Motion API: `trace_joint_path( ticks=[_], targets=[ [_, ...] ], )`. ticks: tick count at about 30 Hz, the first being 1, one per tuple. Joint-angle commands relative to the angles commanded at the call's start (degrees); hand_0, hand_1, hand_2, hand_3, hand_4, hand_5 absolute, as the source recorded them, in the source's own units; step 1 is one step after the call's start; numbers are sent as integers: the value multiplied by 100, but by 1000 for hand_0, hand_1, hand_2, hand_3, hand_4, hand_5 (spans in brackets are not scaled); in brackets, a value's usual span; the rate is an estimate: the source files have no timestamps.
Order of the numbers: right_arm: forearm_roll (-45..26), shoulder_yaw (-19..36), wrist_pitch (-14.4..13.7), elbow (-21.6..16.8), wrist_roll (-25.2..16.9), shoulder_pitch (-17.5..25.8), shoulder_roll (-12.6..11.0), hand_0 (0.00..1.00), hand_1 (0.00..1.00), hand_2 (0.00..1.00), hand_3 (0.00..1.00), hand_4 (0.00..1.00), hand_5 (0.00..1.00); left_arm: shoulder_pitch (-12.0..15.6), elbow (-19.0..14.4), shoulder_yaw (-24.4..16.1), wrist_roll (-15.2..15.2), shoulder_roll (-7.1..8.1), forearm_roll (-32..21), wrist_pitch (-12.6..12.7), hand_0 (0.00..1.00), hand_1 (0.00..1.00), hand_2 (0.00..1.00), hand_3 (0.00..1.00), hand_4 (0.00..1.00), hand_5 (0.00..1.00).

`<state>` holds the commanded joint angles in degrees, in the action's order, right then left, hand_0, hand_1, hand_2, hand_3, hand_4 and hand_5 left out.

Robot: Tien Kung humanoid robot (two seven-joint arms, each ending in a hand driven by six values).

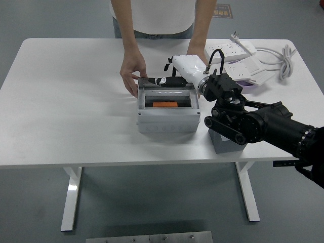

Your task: Fetch the battery,place it into the box,close the lid of the box

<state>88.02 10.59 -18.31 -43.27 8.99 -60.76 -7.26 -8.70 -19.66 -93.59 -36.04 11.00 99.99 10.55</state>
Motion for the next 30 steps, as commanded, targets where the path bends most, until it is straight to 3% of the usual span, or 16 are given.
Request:
trace_joint_path(
  ticks=[13,14,19,20,30],
  targets=[
    [25,226,228,-370,209,25,-189,121,257,417,650,993,998,17,-15,3,-27,-13,-12,51,442,649,652,656,791,931],
    [35,240,243,-413,228,36,-209,119,253,351,351,998,998,20,-17,3,-31,-13,-13,55,442,648,651,656,792,932],
    [94,327,321,-653,336,79,-311,119,253,351,351,998,998,30,-20,8,-38,-11,-27,75,442,648,651,656,792,932],
    [107,341,333,-693,356,85,-327,120,247,310,292,998,998,30,-20,9,-37,-11,-30,78,442,648,652,656,793,932],
    [179,405,473,-953,474,145,-445,119,249,301,287,998,998,24,-17,29,-31,-14,-62,110,442,649,651,655,793,932]
  ],
)
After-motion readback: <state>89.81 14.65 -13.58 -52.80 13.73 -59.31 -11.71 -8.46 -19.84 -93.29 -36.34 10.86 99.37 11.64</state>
